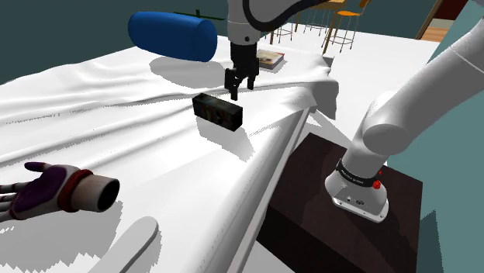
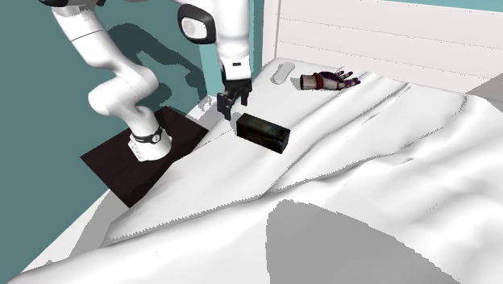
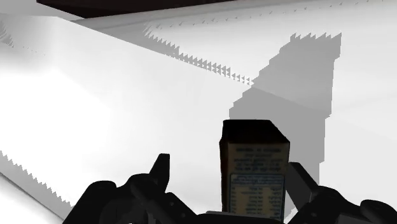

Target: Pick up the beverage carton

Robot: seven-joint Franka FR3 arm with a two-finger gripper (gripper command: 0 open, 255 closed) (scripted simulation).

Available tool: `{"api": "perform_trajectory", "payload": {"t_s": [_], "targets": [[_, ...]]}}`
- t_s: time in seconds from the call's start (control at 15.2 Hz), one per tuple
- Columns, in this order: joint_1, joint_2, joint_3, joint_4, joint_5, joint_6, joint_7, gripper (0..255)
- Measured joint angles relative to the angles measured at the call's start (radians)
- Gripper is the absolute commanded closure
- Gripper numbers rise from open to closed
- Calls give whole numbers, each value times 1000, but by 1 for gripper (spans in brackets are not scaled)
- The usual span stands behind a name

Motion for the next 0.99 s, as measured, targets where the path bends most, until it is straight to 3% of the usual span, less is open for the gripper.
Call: {"api": "perform_trajectory", "payload": {"t_s": [0.26, 0.79, 0.86, 0.99], "targets": [[-2, 130, 51, 65, -40, 83, 78, 0], [0, 180, 69, 14, -53, 186, 104, 0], [0, 181, 69, 12, -53, 188, 104, 255], [1, 181, 70, 11, -53, 191, 105, 255]]}}
